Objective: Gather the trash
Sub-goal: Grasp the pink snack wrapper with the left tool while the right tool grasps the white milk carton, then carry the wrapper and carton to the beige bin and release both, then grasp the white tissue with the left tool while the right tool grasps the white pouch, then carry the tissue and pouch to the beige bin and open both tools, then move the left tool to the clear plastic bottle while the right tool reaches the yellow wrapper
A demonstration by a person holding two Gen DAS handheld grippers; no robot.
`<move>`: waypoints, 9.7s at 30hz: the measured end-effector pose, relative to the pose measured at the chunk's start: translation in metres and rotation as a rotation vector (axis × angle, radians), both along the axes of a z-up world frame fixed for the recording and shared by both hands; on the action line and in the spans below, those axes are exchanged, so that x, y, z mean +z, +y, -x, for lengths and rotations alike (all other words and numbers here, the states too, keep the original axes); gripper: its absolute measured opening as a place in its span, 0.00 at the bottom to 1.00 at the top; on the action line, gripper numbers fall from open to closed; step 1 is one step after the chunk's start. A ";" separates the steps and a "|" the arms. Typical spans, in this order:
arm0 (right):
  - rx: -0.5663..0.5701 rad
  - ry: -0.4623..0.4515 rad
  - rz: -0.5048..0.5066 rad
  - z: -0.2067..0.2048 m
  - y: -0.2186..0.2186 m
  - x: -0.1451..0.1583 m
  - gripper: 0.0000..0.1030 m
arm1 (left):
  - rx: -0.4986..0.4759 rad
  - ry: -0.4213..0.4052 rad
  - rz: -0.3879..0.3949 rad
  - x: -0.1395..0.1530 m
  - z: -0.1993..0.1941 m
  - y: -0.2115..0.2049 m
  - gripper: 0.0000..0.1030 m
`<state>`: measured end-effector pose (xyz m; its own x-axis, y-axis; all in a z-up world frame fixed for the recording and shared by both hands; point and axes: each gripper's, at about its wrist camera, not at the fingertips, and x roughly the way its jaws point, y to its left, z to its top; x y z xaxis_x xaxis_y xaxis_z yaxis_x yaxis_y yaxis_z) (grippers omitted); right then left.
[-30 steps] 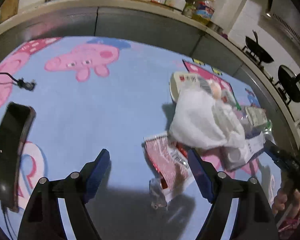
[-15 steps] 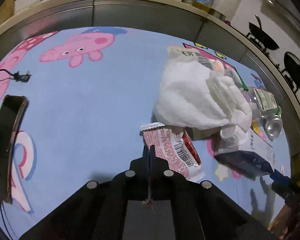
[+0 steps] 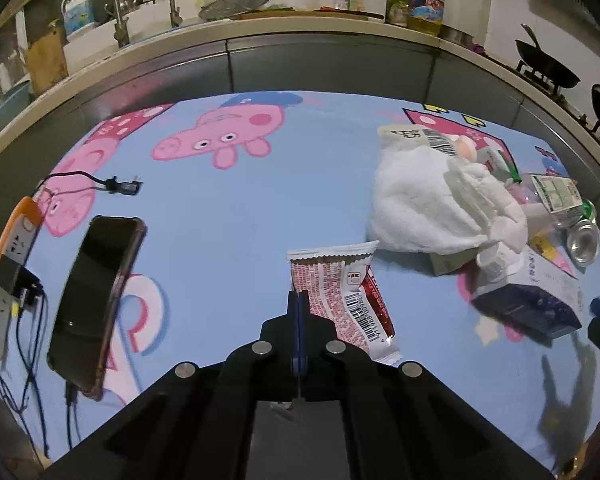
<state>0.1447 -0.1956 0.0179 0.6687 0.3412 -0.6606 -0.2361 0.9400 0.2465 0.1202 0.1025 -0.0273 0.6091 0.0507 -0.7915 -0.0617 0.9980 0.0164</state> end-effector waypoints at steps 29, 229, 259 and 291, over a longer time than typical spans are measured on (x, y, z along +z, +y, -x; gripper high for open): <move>0.313 -0.080 0.300 0.015 0.063 -0.029 0.48 | 0.054 -0.088 -0.115 0.035 0.026 0.003 0.00; -0.720 -0.094 -0.294 0.035 -0.379 -0.030 0.54 | -0.964 0.009 0.323 0.061 -0.042 -0.454 0.55; -0.166 0.082 -0.262 -0.150 -0.108 0.023 0.47 | -0.350 0.060 0.538 0.000 -0.086 -0.086 0.56; 0.019 0.170 -0.408 -0.055 -0.043 -0.013 0.48 | -0.384 -0.001 0.089 0.024 0.049 -0.016 0.80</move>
